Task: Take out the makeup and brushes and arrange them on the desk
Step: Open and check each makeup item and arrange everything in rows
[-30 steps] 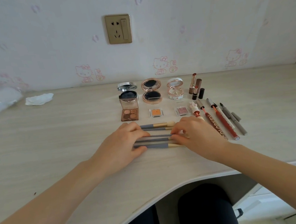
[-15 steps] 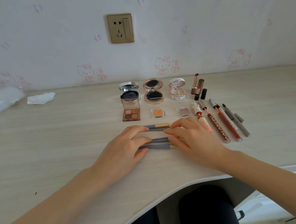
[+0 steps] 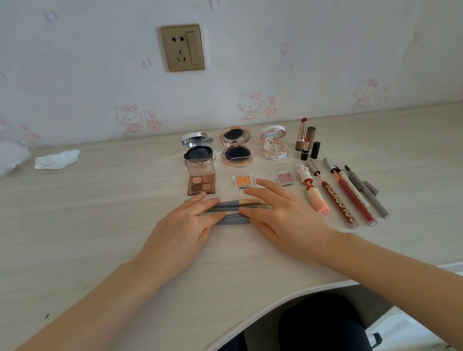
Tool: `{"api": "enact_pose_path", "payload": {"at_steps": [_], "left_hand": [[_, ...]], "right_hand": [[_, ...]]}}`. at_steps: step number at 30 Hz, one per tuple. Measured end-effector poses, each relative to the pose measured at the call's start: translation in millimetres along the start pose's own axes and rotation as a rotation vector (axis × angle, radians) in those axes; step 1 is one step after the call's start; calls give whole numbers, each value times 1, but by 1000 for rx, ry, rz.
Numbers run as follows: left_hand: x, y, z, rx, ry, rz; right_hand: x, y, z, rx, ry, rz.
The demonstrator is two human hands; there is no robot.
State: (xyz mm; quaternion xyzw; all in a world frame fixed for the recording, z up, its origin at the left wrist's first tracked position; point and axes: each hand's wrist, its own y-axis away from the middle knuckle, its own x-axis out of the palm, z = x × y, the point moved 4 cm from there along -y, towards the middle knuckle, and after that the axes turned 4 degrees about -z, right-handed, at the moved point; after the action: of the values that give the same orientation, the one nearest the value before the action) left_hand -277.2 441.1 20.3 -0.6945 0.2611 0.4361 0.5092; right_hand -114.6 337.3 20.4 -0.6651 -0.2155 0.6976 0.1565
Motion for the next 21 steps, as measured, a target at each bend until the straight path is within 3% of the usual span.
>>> {"api": "enact_pose_path", "payload": {"at_steps": [6, 13, 17, 21], "left_hand": [[6, -1, 8, -109, 74, 61], [5, -2, -2, -76, 37, 51], [6, -1, -9, -42, 54, 152], [6, 3, -9, -33, 31, 132]], "right_hand": [[9, -3, -3, 37, -21, 10], [7, 2, -10, 82, -18, 110], [5, 4, -10, 32, -1, 76], [3, 12, -9, 4, -20, 69]]}}
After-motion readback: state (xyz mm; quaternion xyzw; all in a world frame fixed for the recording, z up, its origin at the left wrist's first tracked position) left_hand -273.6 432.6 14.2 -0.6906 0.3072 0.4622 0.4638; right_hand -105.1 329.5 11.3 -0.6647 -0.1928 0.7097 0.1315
